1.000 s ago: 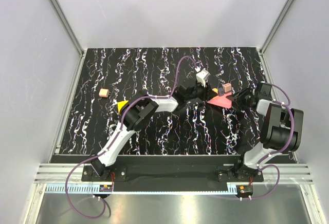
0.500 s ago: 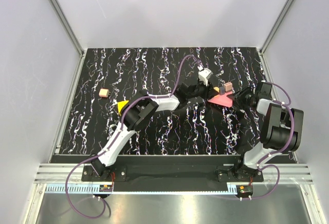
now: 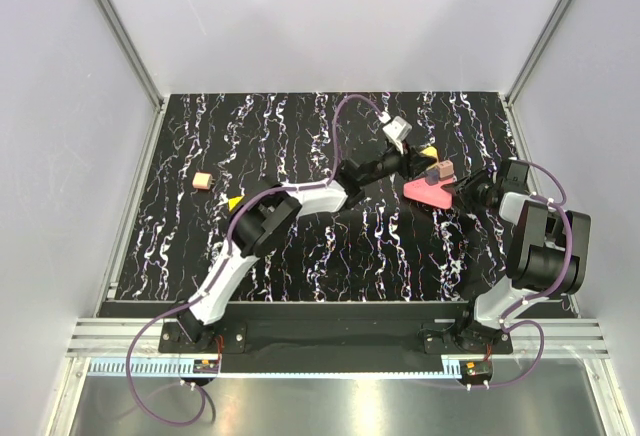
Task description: Pull the plug off the socket
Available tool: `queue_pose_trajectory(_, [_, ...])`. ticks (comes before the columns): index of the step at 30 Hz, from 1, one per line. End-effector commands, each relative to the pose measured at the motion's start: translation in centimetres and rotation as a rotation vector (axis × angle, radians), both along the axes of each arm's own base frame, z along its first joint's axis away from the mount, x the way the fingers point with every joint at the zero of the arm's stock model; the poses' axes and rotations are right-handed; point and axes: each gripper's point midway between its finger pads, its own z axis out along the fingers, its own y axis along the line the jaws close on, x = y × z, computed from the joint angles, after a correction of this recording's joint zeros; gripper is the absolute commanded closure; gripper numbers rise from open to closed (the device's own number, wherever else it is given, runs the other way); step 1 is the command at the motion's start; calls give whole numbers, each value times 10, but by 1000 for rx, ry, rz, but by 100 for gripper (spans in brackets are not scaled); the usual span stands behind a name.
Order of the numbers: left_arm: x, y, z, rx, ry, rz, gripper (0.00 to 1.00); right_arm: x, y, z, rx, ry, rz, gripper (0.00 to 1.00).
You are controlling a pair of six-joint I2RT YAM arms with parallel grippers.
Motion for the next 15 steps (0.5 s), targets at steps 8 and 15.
queue_pose_trajectory(8, [10,62,39,1,-16,96,100,-55,1,-56,-80,233,10,100])
queue_pose_trajectory(15, [26,86,-29,141,284,38,98,-56,1,-56,-81,227,15,100])
